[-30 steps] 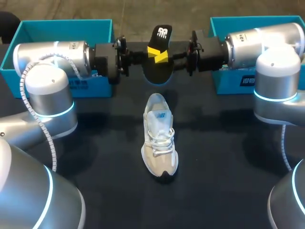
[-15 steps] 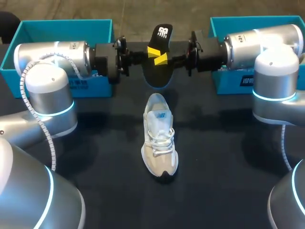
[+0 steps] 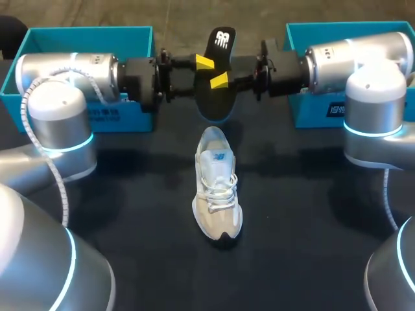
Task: Take the shoe out of the shoebox, open the shoe tongue, remove and reinsert the insole, then place the shoe into the shoebox
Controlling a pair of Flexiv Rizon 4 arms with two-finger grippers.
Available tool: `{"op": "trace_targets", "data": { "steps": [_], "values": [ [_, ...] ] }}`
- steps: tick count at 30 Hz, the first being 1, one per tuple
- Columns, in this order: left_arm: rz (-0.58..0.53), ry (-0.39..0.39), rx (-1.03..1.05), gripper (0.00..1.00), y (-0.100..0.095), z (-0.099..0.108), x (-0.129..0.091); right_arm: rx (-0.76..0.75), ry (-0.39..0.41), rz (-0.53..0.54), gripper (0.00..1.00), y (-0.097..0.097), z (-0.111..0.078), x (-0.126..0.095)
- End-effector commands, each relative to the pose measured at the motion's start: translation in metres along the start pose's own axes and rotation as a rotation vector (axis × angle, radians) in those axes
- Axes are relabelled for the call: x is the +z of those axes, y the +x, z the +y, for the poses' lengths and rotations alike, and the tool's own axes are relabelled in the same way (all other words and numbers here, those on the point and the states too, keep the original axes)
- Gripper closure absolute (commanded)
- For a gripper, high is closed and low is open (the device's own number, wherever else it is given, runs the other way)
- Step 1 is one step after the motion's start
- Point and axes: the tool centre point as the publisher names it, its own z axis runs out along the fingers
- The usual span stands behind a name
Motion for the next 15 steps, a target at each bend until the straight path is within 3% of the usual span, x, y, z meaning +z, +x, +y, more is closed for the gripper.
{"op": "trace_targets", "data": {
  "steps": [1,7,15],
  "values": [
    [0.023,0.054,0.005,0.0,0.005,0.006,-0.024,-0.047,-0.007,-0.008,1.0,-0.004,0.001,-0.004],
    [0.09,0.113,0.023,0.0,0.014,-0.001,-0.044,-0.156,-0.005,-0.035,1.0,-0.007,0.008,-0.005],
    [0.148,0.129,-0.013,0.0,0.028,-0.01,-0.063,-0.321,0.006,-0.078,1.0,-0.002,0.019,-0.007]
  ]
}}
